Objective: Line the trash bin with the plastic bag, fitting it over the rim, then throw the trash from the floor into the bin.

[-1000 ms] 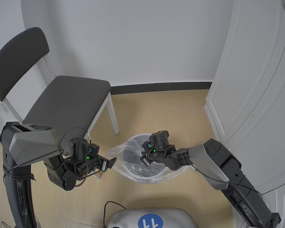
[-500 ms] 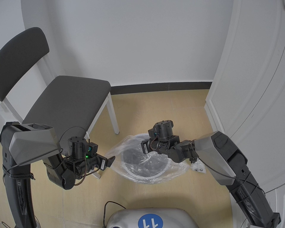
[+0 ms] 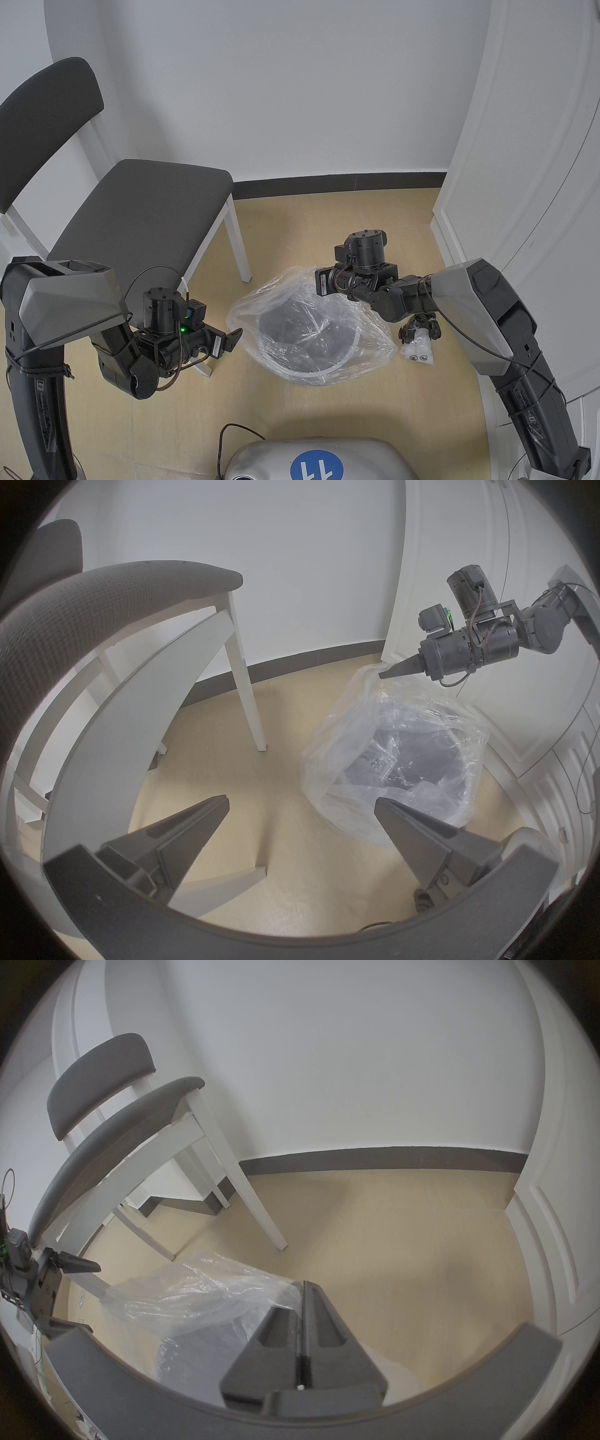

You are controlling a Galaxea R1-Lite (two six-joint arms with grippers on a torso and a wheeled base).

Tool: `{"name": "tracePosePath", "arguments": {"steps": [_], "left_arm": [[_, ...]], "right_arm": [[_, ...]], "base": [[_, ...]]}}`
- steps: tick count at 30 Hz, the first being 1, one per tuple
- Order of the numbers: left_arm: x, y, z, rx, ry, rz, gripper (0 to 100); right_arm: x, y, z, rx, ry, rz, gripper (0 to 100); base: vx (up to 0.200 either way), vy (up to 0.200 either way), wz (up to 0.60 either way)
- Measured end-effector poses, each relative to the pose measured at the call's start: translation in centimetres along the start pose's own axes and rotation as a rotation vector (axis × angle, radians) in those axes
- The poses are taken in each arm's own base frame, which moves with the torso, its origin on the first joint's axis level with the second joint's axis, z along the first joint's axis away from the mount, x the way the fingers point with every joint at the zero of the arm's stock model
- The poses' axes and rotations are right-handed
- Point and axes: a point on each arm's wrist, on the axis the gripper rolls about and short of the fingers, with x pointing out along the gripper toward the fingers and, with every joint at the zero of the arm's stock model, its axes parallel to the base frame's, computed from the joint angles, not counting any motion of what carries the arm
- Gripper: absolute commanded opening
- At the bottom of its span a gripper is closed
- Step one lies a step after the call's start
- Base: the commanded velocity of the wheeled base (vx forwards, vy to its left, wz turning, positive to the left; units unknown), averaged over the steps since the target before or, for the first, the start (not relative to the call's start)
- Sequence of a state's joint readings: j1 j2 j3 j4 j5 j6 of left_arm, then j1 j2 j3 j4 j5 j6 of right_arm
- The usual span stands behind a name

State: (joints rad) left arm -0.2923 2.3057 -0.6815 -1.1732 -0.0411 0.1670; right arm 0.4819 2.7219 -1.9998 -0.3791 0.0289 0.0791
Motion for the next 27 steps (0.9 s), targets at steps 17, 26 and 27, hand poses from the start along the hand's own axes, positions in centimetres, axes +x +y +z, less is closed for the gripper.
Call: {"name": "tracePosePath", "arguments": {"steps": [17, 26, 27], "left_arm": [[0.3, 0.0, 0.0, -0.001, -0.02, 0.004, 100], [0.4, -0.1, -0.1, -0.001, -0.029, 0.004, 100], [0.4, -0.1, -0.1, -0.001, -0.029, 0.004, 100]], "right_arm": [[0.4, -3.8, 0.6, 0.004, -0.217, -0.056, 0], [0.8, -3.5, -0.1, -0.022, -0.242, -0.099, 100], [0.8, -3.6, -0.1, -0.037, -0.243, -0.101, 100]], "base": [[0.0, 0.0, 0.0], [0.0, 0.0, 0.0], [0.0, 0.0, 0.0]]}}
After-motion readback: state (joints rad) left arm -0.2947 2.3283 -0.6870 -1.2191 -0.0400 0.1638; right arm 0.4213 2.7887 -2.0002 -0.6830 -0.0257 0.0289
